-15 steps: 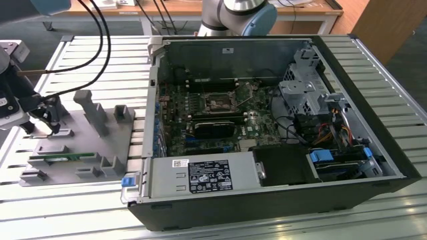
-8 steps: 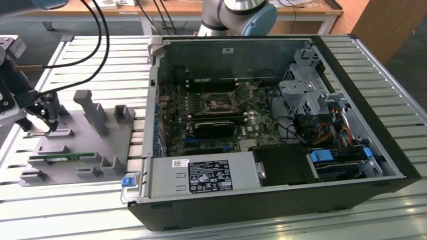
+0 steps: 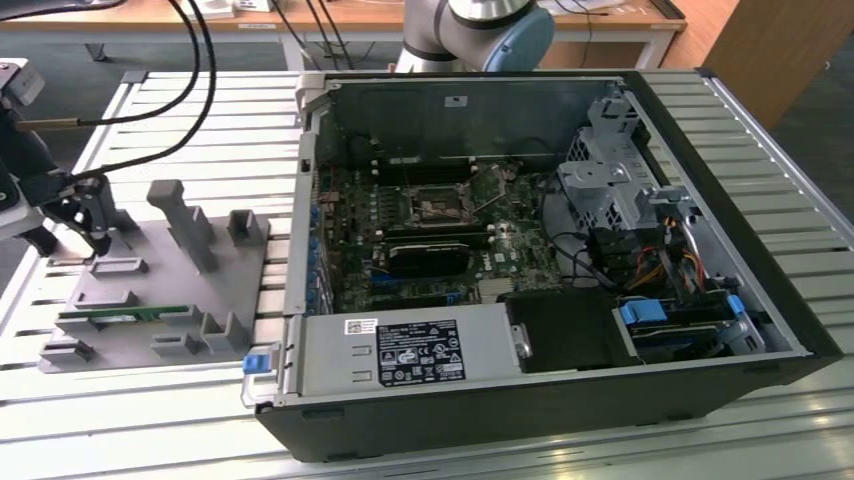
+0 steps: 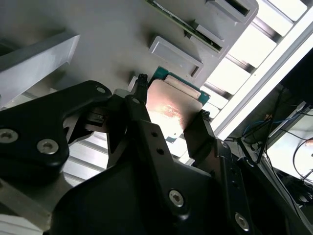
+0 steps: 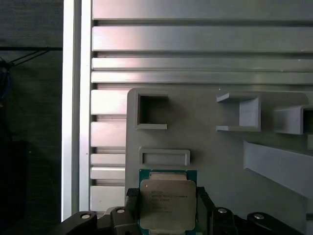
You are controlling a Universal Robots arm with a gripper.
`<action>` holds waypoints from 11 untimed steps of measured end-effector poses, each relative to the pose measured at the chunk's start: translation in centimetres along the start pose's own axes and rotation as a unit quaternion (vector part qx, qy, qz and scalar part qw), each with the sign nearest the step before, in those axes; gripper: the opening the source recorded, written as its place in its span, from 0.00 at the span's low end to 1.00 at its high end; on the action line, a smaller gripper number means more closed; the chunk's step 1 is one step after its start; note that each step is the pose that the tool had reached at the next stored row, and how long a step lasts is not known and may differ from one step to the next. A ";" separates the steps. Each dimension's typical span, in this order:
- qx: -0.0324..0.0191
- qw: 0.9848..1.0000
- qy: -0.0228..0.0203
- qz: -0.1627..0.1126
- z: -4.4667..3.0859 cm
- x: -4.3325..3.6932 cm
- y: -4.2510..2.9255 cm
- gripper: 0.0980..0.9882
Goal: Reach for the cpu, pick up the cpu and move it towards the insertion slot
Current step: 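Pick up the cpu and move it towards the insertion slot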
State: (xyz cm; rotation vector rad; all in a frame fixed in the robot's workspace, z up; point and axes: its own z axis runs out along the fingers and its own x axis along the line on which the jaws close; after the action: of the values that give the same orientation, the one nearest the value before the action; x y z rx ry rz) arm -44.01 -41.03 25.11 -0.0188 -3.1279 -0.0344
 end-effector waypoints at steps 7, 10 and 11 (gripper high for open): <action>0.000 1.000 0.000 0.000 -1.12 0.01 0.02 0.50; 0.000 1.000 0.000 0.000 -1.63 0.02 0.04 0.50; 0.000 1.000 0.000 0.000 -1.81 0.02 0.05 0.50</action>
State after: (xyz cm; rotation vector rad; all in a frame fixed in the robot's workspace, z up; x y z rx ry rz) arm -44.01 -41.02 26.92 -0.0188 -3.1280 -0.0345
